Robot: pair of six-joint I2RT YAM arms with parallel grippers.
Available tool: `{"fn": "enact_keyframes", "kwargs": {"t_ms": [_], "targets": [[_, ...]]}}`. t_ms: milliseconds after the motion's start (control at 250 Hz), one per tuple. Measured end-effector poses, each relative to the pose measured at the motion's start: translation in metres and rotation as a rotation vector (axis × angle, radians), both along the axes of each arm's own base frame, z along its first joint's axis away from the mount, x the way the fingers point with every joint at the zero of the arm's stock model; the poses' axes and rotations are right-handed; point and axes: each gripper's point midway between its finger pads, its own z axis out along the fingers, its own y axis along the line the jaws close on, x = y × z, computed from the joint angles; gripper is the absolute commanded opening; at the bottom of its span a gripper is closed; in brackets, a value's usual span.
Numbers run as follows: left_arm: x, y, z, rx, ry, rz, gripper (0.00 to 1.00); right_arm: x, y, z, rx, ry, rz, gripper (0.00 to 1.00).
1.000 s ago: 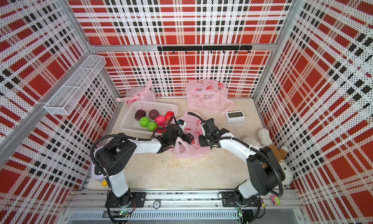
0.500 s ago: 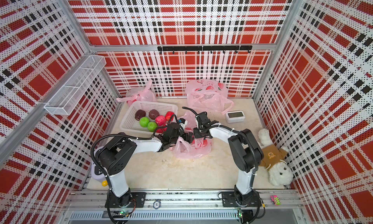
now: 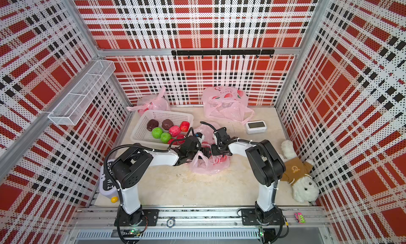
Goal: Untie the knot of a plastic bag & take out the apple
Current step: Pick up the apple from the plastic bag, then place the apple in the basket.
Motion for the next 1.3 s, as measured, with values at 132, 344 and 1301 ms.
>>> {"fn": "enact_keyframes", "kwargs": {"t_ms": [132, 344, 1301], "targets": [[-0.001, 0.002, 0.003, -0.016, 0.026, 0.009, 0.63, 0.000, 0.000, 0.000, 0.002, -0.002, -0.002, 0.10], [-0.004, 0.023, 0.054, -0.051, -0.019, 0.022, 0.61, 0.002, -0.004, 0.001, -0.020, -0.014, -0.013, 0.11], [0.145, 0.337, 0.153, 0.375, -0.100, 0.466, 0.66, 0.025, -0.062, 0.109, -0.014, -0.241, -0.155, 0.65]]}}
